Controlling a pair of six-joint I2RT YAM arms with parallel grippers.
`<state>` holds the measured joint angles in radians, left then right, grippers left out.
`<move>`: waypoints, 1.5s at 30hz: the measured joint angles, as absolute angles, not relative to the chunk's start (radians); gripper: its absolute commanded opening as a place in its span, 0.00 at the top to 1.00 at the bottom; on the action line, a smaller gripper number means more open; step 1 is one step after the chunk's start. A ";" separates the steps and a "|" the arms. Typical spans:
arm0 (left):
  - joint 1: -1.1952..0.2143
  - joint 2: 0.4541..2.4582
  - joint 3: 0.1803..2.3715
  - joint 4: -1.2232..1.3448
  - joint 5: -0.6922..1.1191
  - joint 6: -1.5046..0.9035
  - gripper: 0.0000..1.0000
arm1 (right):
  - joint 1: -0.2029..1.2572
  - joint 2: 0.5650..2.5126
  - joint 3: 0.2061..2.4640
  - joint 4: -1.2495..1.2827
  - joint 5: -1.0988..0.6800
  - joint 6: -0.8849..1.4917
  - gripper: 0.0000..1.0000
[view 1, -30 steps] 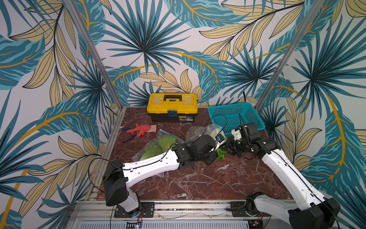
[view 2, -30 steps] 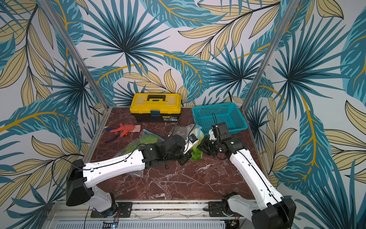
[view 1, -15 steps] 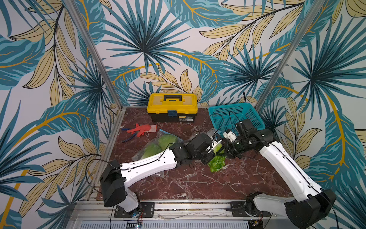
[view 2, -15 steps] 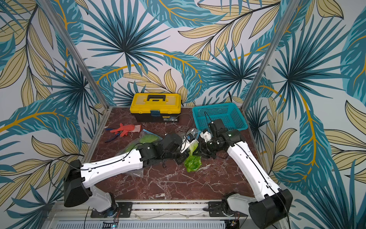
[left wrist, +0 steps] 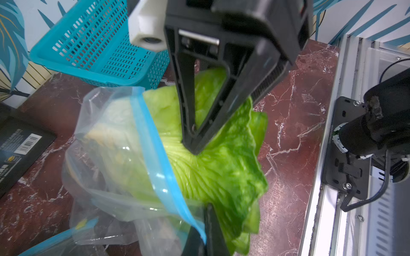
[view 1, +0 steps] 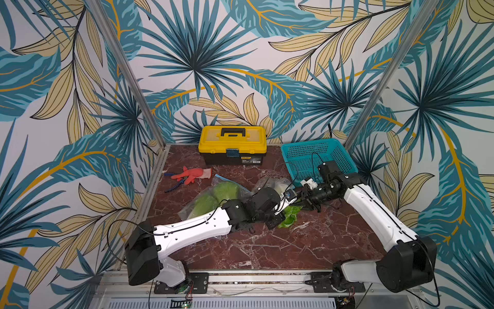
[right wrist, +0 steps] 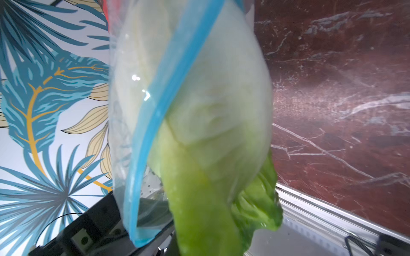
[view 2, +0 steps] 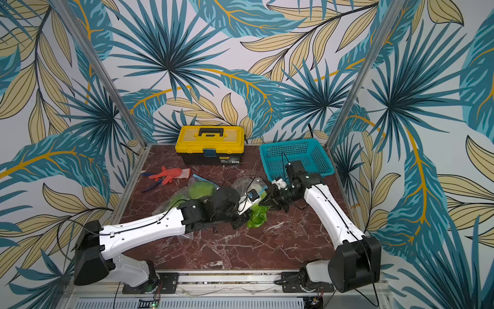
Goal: Put the chinese cabbages into a zipper bag and zip it
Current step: Place the Chinese cabbage in the zipper food storage bag.
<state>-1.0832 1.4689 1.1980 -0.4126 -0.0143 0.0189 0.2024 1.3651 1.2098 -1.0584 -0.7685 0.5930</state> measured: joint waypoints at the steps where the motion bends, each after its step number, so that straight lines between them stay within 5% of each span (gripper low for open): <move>1: -1.086 1.469 1.198 -0.411 -0.014 0.023 1.00 | 0.216 1.370 1.229 -1.079 -0.751 0.570 1.00; 12: -1.076 1.477 1.220 -0.444 -0.004 0.037 1.00 | 0.345 1.384 1.294 -1.265 -0.654 0.412 0.99; 23: -0.996 1.459 1.215 -0.314 0.111 -0.121 1.00 | 0.338 1.421 1.256 -0.908 -0.703 0.845 0.97; 33: -1.001 1.428 1.159 -0.284 0.138 -0.065 1.00 | 0.339 1.515 1.328 -1.056 -0.744 0.664 1.00; 45: -1.007 1.426 1.159 -0.327 0.130 -0.034 1.00 | 0.209 1.299 1.034 -0.604 -0.853 1.166 1.00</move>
